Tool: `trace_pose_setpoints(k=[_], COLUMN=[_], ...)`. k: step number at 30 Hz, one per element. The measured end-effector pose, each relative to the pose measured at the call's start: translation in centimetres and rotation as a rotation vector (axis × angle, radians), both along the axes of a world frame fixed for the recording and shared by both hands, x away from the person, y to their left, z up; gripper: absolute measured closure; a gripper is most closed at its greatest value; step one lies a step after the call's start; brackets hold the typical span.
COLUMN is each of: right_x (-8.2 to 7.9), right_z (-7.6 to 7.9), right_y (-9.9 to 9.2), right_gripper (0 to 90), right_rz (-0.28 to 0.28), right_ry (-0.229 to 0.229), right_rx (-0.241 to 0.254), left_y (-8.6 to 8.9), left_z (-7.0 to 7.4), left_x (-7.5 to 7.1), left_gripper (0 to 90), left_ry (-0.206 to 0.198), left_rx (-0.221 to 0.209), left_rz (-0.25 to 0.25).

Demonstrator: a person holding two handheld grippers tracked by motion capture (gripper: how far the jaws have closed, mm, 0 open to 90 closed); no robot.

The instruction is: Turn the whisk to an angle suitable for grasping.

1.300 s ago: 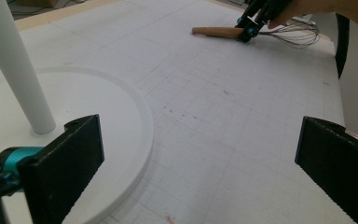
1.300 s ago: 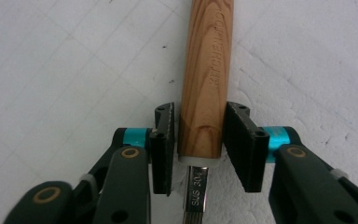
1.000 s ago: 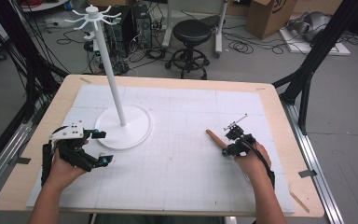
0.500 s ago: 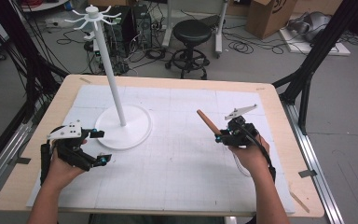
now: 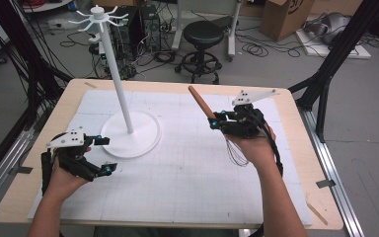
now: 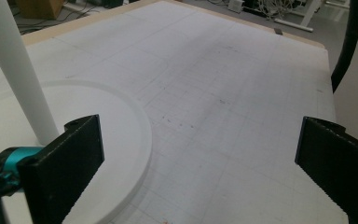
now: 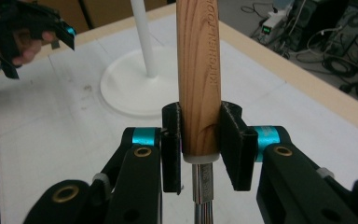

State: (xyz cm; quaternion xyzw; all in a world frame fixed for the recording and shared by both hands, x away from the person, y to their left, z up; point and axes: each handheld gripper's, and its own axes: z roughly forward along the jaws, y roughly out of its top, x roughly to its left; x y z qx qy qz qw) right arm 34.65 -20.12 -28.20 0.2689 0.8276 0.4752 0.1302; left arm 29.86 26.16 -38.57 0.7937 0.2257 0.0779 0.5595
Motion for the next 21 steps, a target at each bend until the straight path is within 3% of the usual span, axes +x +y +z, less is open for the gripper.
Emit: trace_pose_setpoints(k=[7,18,21], right_x=[0.7,1.7,2.0], right_z=[1.6,3.2,3.7], right_y=[1.4,3.0,3.1], right_gripper=[71.6,71.6,71.6], right_rz=[0.019,0.047,0.054], right_ry=[-0.052,-0.085,-0.091], right_rx=[0.031,0.031,0.055], left_y=[0.0,-0.1,-0.2], left_z=[0.4,0.5,0.7], left_x=[-0.1,-0.3,-0.3], left_gripper=[1.6,1.6,1.6], left_ry=[-0.012,-0.017,-0.019], left_rx=[-0.005,-0.005,-0.008], left_rz=[-0.005,-0.014,-0.021])
